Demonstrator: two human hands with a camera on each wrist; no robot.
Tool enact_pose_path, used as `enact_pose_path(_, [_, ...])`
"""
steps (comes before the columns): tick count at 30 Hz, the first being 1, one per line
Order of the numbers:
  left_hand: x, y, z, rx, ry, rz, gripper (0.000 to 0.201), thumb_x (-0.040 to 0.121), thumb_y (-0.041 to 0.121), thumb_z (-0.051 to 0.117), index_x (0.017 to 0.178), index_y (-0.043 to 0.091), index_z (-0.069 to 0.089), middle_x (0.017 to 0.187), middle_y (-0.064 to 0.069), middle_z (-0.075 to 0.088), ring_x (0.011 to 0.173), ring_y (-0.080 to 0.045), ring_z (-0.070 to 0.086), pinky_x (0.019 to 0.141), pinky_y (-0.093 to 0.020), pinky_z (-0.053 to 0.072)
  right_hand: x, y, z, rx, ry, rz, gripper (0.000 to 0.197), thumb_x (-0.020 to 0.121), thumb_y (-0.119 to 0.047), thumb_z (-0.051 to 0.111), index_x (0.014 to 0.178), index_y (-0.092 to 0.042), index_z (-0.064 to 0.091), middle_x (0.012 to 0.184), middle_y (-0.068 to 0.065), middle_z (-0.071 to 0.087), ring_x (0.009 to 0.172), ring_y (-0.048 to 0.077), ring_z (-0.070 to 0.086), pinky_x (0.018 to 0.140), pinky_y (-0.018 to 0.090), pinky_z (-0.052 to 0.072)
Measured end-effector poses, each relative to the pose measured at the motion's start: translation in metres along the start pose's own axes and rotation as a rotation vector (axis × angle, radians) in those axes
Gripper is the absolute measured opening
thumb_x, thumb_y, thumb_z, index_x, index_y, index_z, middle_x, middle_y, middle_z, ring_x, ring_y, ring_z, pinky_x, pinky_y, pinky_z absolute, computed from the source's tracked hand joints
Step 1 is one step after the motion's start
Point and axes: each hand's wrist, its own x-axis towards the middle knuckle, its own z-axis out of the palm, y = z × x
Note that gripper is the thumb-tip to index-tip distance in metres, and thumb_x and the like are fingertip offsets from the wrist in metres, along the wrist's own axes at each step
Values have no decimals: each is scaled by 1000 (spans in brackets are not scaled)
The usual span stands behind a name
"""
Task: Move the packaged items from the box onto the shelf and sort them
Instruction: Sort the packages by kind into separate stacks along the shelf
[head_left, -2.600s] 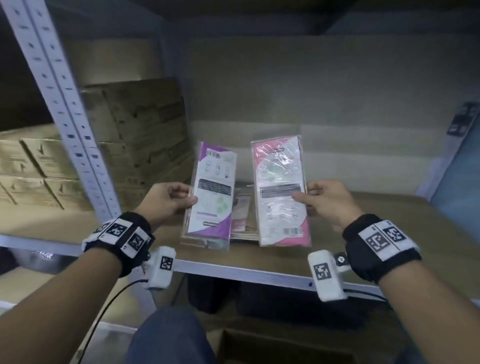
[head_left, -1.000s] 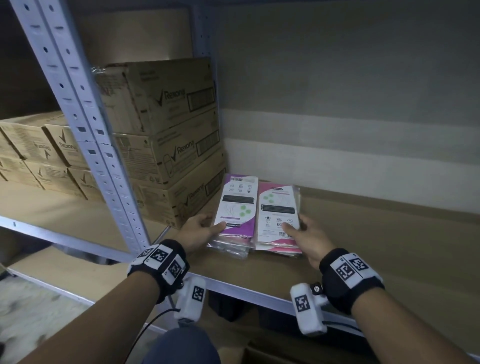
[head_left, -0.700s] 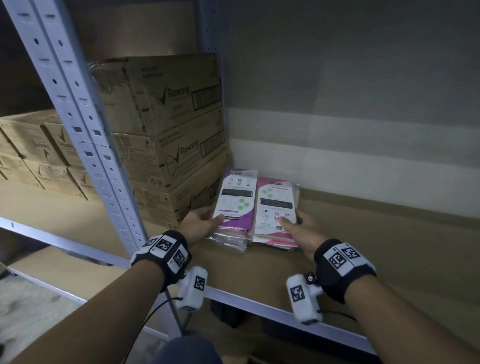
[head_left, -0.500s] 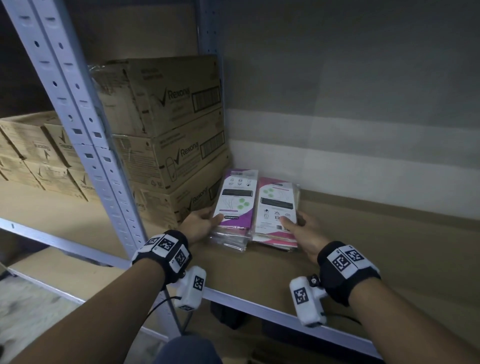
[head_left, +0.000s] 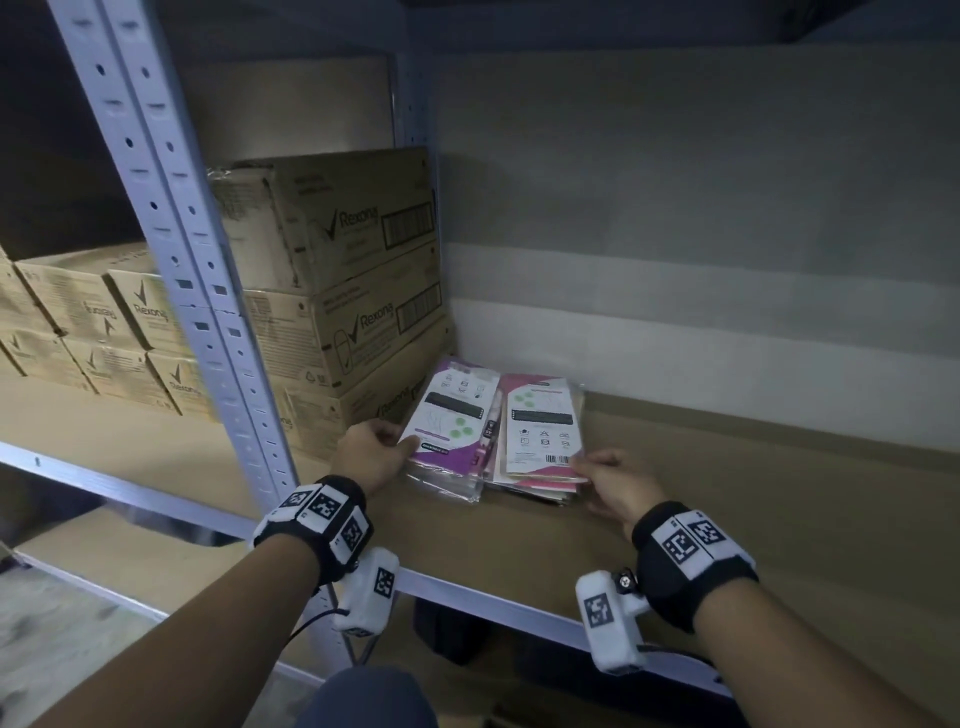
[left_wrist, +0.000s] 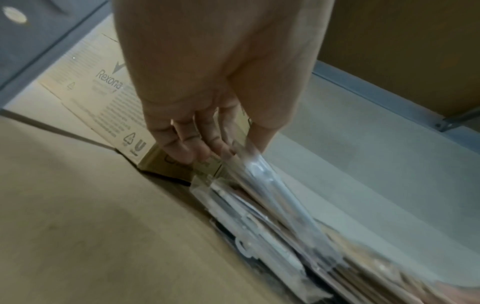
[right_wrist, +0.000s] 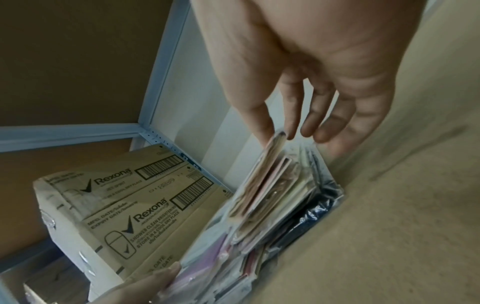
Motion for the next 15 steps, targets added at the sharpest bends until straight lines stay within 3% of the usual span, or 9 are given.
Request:
enact_pose_path(3, [-9, 13, -6, -164, 38, 15, 13, 83, 26, 70, 90, 21, 62, 95, -6, 68, 85, -26, 67, 79, -46, 58, -4, -6, -3, 76, 91, -72, 6, 86, -17, 65, 84, -17, 59, 100, 6, 67, 76, 15, 59, 66, 30, 45])
enact_pose_path(6, [-18, 32, -14, -248, 113, 98, 12, 86, 18, 66, 97, 18, 60, 97, -5, 67, 84, -24, 68, 71, -41, 60, -11, -20, -5, 147, 140, -161, 7, 89, -15, 62, 94, -13, 59, 92, 7, 69, 66, 17, 64, 49, 24, 47])
enact_pose_path(9, [-24, 48, -21, -194, 196, 275, 14, 87, 16, 63, 100, 19, 61, 98, 1, 64, 90, -16, 63, 71, -27, 54, -13, -38, -8, 60, 294, -379, 15, 86, -14, 65, 100, -11, 62, 94, 3, 67, 70, 12, 63, 56, 24, 50])
enact_pose_path(12, [-32, 56, -18, 88, 239, 509, 14, 86, 14, 63, 100, 17, 64, 95, 6, 55, 82, -4, 52, 70, -9, 42, -18, -47, -7, -130, 376, -673, 14, 82, -10, 68, 95, -14, 67, 93, -1, 64, 71, 4, 55, 65, 20, 48])
enact_pose_path(14, [-37, 54, -7, 222, 134, 638, 13, 87, 14, 63, 99, 13, 67, 95, 5, 52, 79, -3, 51, 71, -10, 46, -21, -42, -1, -323, 294, -813, 12, 81, -11, 69, 93, -14, 69, 97, -1, 60, 72, 2, 54, 70, 20, 51])
enact_pose_path(15, [-40, 51, 0, 274, 69, 673, 13, 87, 15, 63, 100, 13, 68, 97, 3, 54, 81, -8, 53, 76, -17, 50, -20, -36, 3, -415, 212, -815, 12, 81, -13, 69, 93, -13, 69, 103, -3, 58, 74, 0, 54, 73, 21, 53])
